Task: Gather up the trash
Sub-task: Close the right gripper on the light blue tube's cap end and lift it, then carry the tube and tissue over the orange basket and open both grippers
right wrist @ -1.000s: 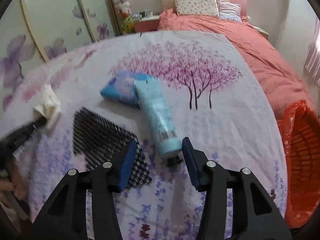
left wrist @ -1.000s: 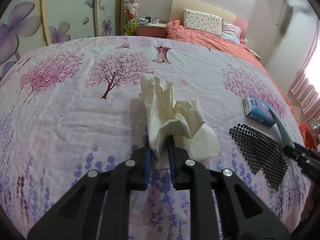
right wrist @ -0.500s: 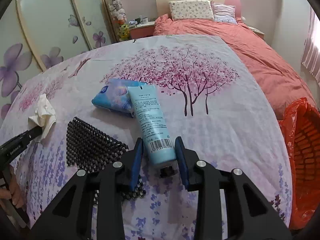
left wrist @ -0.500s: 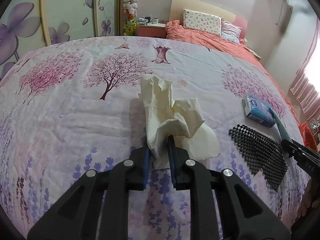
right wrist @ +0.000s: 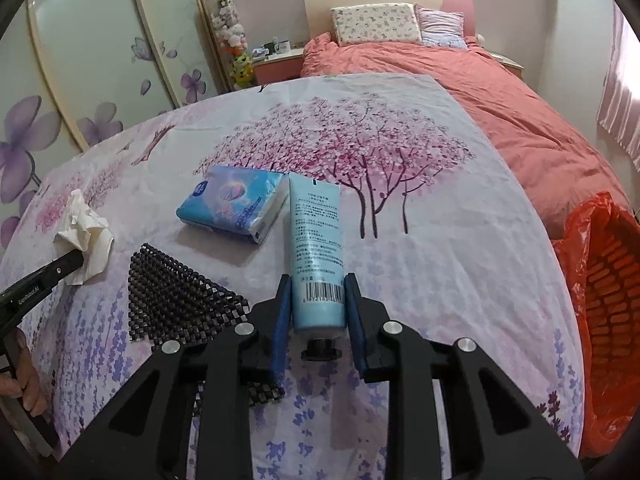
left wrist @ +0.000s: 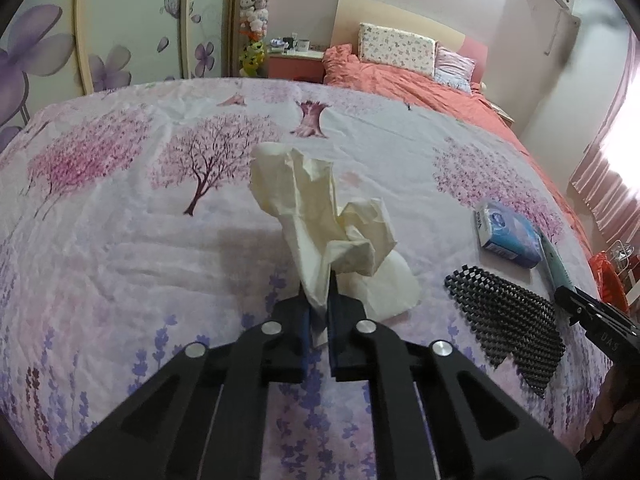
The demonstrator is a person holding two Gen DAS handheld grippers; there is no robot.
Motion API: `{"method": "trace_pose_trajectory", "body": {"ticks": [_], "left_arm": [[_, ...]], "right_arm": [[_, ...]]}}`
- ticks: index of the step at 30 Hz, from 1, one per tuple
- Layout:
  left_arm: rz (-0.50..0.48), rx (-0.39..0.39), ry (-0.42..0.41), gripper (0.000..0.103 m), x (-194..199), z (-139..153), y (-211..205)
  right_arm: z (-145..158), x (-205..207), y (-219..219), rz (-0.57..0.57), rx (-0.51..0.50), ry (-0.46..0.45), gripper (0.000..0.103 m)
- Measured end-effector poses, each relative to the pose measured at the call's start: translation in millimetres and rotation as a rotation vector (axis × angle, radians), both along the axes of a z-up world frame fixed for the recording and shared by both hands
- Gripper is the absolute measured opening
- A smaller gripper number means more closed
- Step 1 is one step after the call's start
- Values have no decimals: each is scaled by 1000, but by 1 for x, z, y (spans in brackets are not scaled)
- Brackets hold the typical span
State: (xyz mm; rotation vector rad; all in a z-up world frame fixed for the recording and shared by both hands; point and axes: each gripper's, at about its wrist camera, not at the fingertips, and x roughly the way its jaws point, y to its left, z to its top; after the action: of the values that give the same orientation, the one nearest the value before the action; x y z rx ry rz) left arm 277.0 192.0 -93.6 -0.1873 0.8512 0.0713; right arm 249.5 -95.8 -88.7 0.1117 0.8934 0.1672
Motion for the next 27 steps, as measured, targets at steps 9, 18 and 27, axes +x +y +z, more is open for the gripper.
{"method": "trace_pose_trajectory", "body": {"ticks": [9,18,27], "left_arm": [[-16,3,-60,7,-8,25,-7],[-75,12,-117,7,-20,56,-43],[-157,10,-151,7,-31,83,-95]], "right_arm": [[16,-12,-16,-33,37,-43,26],[45,-36,-34,-62,51,-127,26],[69,-65,-62,-112,75,-209,26]]}}
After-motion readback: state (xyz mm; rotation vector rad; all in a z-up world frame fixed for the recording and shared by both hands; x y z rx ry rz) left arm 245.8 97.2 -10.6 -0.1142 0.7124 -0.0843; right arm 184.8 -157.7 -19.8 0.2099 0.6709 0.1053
